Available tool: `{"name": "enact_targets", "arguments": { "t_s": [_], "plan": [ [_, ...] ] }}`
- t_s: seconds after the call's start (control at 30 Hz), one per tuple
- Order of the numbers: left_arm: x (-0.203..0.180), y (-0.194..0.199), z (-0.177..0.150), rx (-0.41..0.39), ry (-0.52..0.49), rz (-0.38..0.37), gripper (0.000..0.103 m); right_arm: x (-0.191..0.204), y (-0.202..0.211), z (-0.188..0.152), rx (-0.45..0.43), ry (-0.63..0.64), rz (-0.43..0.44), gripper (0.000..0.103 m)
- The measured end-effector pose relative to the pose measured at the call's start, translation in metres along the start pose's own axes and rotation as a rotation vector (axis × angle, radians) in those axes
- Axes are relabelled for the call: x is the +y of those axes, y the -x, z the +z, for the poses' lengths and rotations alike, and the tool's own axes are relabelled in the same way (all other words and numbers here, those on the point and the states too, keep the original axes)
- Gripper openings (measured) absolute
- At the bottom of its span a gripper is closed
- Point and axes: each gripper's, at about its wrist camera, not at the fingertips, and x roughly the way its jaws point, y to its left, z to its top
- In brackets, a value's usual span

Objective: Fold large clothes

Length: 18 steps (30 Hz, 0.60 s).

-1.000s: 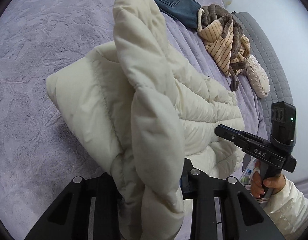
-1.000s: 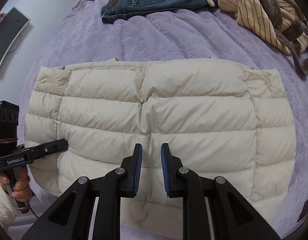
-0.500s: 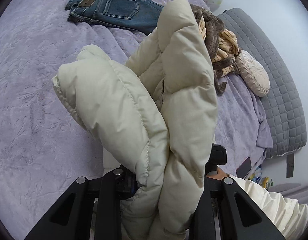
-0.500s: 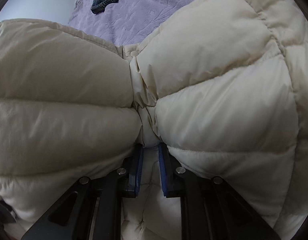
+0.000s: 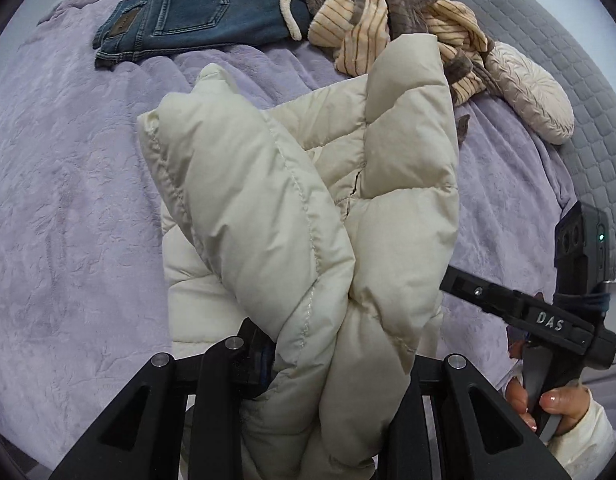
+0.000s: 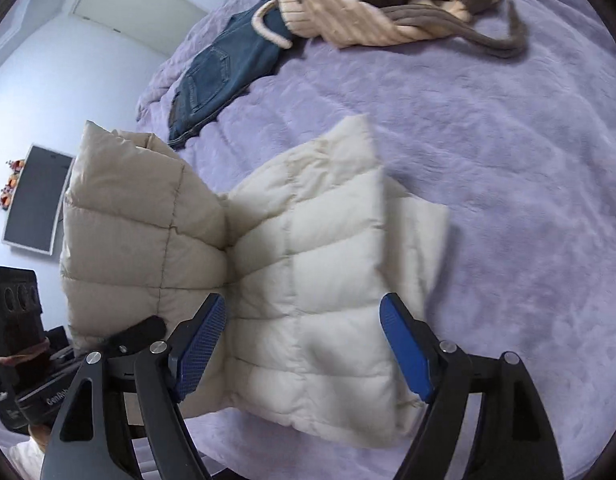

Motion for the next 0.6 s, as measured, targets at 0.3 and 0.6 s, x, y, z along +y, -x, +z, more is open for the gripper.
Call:
{"name": "enact_targets", "arguments": {
  "t_s": [0.3,0.6],
  "plan": [
    [-0.040,-0.030,-0.004,0.034,-0.100,-0.060,0.068,-0.098,-0.045,-0.022,0.110,-0.255,0.176,0.019],
    [-0.086,-0.034,-0.021,0.041,-0.308,-0.199,0.079,-0.120,-0.075,-0.006,0.182,-0.238,0.265,0.019]
  ]
}}
